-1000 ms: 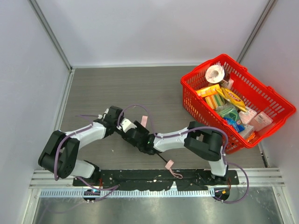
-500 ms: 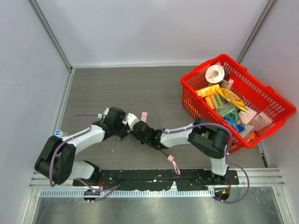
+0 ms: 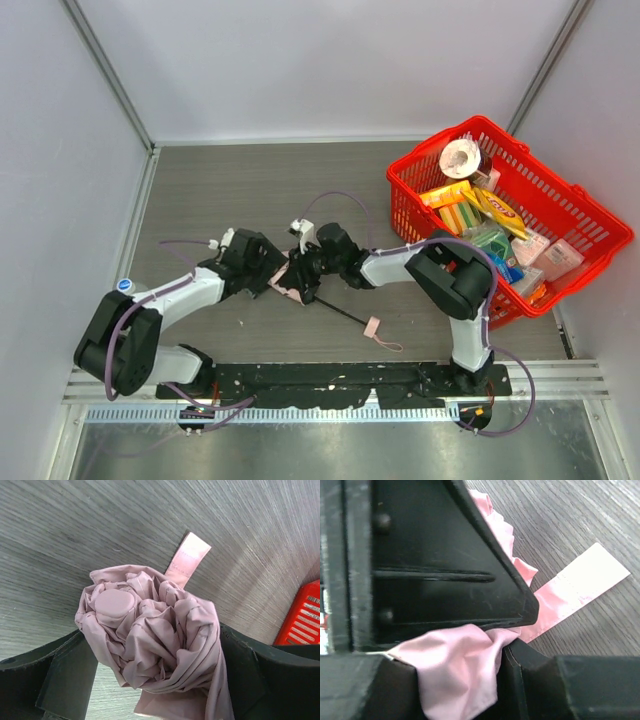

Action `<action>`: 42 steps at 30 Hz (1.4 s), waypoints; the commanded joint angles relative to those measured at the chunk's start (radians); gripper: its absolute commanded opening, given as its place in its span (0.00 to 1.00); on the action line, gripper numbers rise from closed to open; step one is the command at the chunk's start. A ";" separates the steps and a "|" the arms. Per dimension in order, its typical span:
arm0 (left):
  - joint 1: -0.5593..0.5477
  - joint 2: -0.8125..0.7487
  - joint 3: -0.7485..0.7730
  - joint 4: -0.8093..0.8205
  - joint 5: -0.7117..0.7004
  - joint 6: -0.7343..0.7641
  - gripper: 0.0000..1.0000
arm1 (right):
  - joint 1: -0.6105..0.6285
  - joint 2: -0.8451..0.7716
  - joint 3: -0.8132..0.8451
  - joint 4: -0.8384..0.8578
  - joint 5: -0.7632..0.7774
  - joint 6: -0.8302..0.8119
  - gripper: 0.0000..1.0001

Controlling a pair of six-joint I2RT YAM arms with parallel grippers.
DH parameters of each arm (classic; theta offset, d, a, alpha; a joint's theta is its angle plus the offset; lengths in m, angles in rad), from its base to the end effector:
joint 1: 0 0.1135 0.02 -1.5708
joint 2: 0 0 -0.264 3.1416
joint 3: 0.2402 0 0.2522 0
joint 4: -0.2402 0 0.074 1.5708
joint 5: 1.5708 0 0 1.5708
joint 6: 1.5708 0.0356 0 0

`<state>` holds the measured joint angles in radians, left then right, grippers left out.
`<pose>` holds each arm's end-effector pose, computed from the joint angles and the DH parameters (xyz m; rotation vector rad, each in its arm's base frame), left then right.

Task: Put away the umbrella

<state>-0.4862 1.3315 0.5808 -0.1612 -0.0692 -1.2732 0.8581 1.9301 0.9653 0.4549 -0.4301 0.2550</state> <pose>0.2173 -0.1121 0.1602 -1.0253 2.3894 -0.6276 0.2467 0.3082 0.1416 -0.9277 2.0283 1.0957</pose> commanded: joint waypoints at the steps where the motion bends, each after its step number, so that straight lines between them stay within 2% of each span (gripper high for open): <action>1: -0.008 0.092 -0.048 -0.069 -0.037 0.055 0.87 | -0.056 0.059 0.003 0.309 -0.265 0.274 0.01; 4: -0.008 0.115 -0.050 -0.052 -0.046 0.061 0.74 | -0.057 0.079 0.013 0.314 -0.311 0.283 0.01; 6: -0.006 0.114 -0.053 -0.041 -0.049 0.069 0.54 | -0.059 0.084 0.023 0.263 -0.312 0.254 0.01; 9: -0.006 0.100 -0.064 -0.038 -0.061 0.078 0.36 | -0.060 0.081 0.026 0.200 -0.297 0.211 0.01; 11: -0.006 0.098 -0.070 -0.031 -0.058 0.081 0.19 | -0.059 0.069 0.030 0.136 -0.271 0.169 0.01; 13: -0.006 0.103 -0.073 -0.028 -0.047 0.080 0.07 | -0.059 0.047 0.033 0.067 -0.207 0.127 0.09; 16: -0.006 0.117 -0.078 -0.020 -0.026 0.069 0.00 | -0.044 -0.003 0.044 -0.082 -0.066 0.040 0.34; 17: -0.006 0.120 -0.079 -0.018 -0.018 0.060 0.00 | -0.039 -0.029 0.047 -0.106 -0.014 0.011 0.41; 18: -0.006 0.126 -0.084 -0.014 -0.009 0.052 0.00 | -0.025 -0.060 0.055 -0.155 0.044 0.000 0.60; 20: -0.006 0.133 -0.082 -0.015 0.009 0.032 0.00 | 0.010 -0.101 0.073 -0.238 0.127 -0.043 0.73; 21: -0.006 0.133 -0.081 -0.020 0.023 0.020 0.00 | 0.027 -0.115 0.082 -0.278 0.172 -0.089 0.75; 25: -0.005 0.120 -0.067 -0.069 0.057 -0.044 0.00 | 0.200 -0.123 0.144 -0.435 0.512 -0.204 0.76; 28: -0.005 0.097 -0.039 -0.125 0.093 -0.084 0.00 | 0.272 -0.085 0.136 -0.429 0.742 -0.247 0.77; 34: 0.000 0.038 0.005 -0.199 0.155 -0.124 0.00 | 0.323 0.006 0.136 -0.375 0.991 -0.299 0.77; 38: -0.002 0.020 -0.005 -0.216 0.190 -0.156 0.00 | 0.328 0.027 0.127 -0.305 1.074 -0.319 0.66; 40: -0.002 0.018 -0.013 -0.215 0.200 -0.163 0.00 | 0.326 0.043 0.119 -0.272 1.071 -0.330 0.54; 41: -0.002 0.020 -0.018 -0.212 0.201 -0.164 0.00 | 0.326 0.056 0.121 -0.265 1.067 -0.332 0.40; 42: -0.002 0.018 -0.021 -0.206 0.203 -0.164 0.00 | 0.326 0.059 0.121 -0.263 1.058 -0.330 0.35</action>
<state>-0.4709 1.3636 0.5865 -0.2104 0.0402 -1.4204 1.2140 1.9377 1.0809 0.1318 0.4911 -0.0193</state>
